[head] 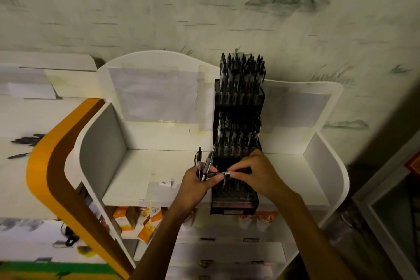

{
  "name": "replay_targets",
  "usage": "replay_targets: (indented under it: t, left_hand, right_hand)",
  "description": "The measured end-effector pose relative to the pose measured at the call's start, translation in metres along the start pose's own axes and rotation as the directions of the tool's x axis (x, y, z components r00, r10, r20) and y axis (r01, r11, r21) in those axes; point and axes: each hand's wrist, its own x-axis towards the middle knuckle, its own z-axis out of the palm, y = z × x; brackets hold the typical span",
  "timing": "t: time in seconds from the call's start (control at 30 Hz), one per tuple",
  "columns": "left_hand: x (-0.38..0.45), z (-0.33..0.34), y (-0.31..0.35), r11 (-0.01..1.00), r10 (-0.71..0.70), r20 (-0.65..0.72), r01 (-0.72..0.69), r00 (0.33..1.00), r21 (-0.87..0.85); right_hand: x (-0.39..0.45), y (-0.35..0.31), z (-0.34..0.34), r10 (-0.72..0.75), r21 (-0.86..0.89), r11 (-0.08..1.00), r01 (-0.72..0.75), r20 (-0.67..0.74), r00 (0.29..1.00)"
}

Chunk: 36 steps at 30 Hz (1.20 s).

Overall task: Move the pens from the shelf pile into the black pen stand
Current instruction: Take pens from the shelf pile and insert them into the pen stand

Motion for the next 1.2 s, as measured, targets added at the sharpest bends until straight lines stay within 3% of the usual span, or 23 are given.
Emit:
replay_targets:
  t: [0.17,0.33,0.57,0.97,1.2]
  left_hand:
    - [-0.002,-0.004,-0.004,1.000,-0.013,-0.079,0.013,0.997,-0.011]
    - [-0.003,-0.012,-0.008,0.999,-0.034,-0.139,0.031,0.990,-0.024]
    - [-0.008,-0.008,-0.008,0.999,-0.043,-0.148,0.047,0.988,0.023]
    - [-0.015,-0.009,-0.007,0.999,-0.047,-0.125,0.048,0.991,0.004]
    - [-0.014,-0.008,-0.006,0.997,-0.071,-0.087,0.069,0.994,-0.028]
  right_hand:
    - [-0.006,0.013,0.003,0.076,0.046,0.996,-0.077,0.030,0.997]
    - [-0.021,0.025,0.012,0.218,0.141,0.969,-0.203,-0.100,0.971]
    - [-0.019,0.022,0.031,0.229,0.152,0.969,-0.193,-0.267,0.936]
    - [-0.017,0.025,0.049,0.271,0.122,0.962,-0.245,-0.302,0.914]
    - [-0.023,0.033,0.063,0.324,0.087,0.946,-0.313,-0.201,0.924]
